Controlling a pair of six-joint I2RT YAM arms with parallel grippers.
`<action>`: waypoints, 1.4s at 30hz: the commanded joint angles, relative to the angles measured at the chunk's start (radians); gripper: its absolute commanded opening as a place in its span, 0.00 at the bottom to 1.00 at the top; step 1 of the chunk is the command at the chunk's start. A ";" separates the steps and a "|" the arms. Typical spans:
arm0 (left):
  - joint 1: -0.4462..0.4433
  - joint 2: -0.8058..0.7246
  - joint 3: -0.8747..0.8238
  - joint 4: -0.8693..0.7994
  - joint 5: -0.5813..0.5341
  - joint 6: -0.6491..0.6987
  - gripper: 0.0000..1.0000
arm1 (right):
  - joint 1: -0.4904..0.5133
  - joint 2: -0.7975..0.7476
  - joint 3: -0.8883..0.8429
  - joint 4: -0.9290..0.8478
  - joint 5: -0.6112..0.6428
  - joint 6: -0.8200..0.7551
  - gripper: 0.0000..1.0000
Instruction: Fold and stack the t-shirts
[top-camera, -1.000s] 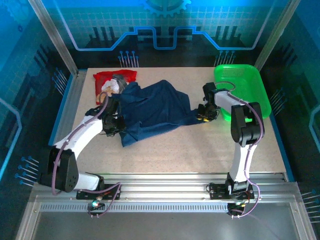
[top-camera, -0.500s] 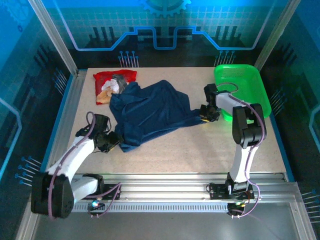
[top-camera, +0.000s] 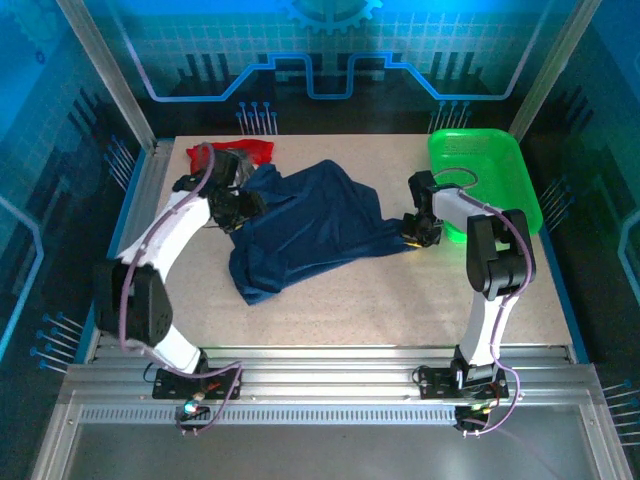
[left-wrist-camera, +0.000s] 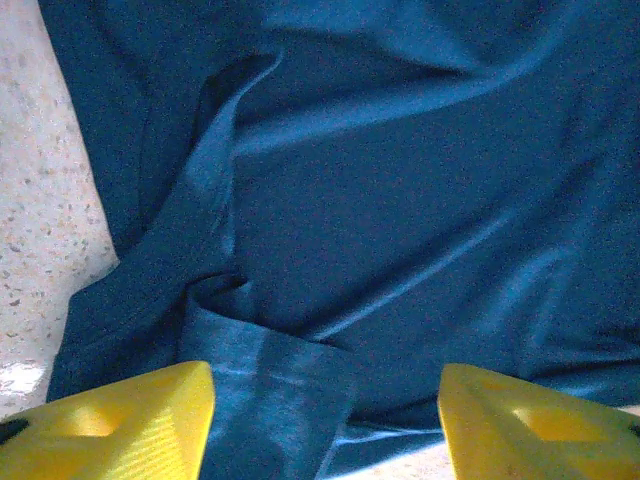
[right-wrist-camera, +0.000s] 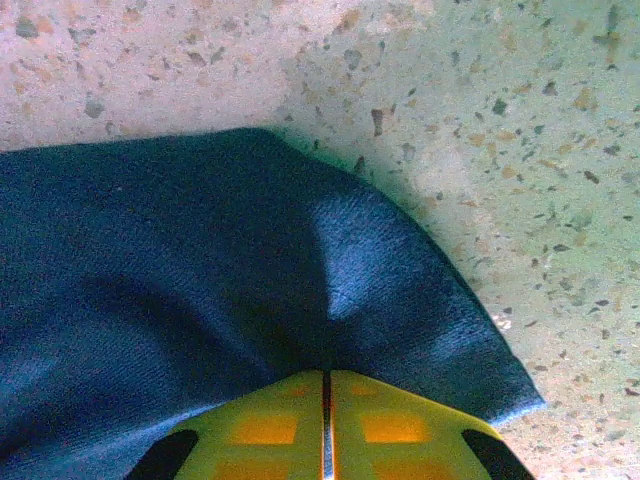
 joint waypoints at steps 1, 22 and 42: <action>0.002 0.065 0.022 -0.099 0.033 0.038 0.57 | 0.008 -0.021 -0.011 -0.031 0.026 -0.016 0.10; 0.035 0.246 -0.010 -0.059 0.006 0.011 0.42 | 0.010 -0.013 0.002 -0.045 0.036 -0.046 0.10; 0.059 0.025 0.056 -0.098 -0.014 0.049 0.00 | -0.008 -0.070 0.033 -0.065 0.044 -0.022 0.10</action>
